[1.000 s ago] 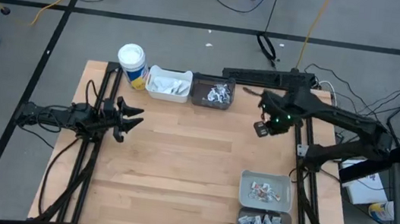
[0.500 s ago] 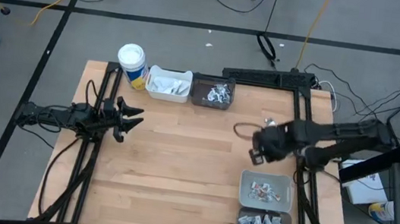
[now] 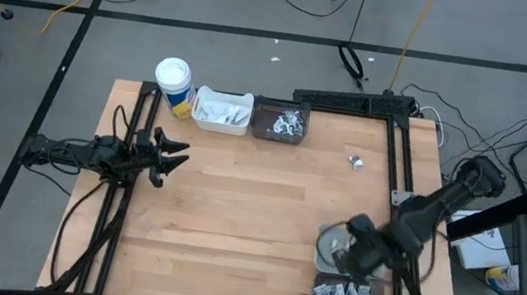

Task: Pick & Place First Aid Supplies
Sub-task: Put the blue alcohol pad into the bottom black bin, then put the gray towelette pack into the top black bin

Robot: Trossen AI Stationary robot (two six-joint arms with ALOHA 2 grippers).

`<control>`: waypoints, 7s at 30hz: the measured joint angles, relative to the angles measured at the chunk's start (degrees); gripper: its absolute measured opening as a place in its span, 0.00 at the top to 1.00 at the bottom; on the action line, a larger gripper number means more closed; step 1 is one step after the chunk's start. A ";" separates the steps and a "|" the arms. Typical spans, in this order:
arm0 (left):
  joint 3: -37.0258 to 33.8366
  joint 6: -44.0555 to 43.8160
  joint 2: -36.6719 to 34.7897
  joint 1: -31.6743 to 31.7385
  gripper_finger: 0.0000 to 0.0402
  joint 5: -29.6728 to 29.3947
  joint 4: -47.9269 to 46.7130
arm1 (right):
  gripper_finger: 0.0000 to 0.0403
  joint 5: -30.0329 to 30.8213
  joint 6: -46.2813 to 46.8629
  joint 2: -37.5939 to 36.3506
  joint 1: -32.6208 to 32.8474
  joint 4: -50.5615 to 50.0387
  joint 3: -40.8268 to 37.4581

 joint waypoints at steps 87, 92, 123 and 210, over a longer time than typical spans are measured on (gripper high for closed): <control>0.00 0.00 0.00 -0.01 0.51 0.01 0.00 | 0.58 3.21 -52.37 -2.34 -67.93 2.06 -11.09; 0.00 0.00 -0.02 0.01 0.51 0.01 -0.02 | 0.58 3.11 -60.09 0.74 -78.51 5.97 -11.09; 0.00 0.00 0.00 -0.01 0.51 0.01 0.00 | 0.58 -3.71 -74.78 19.08 -87.74 13.69 -13.37; 0.00 0.00 -0.02 0.01 0.51 0.01 0.00 | 1.00 -7.69 -92.31 51.13 -75.62 -5.06 49.36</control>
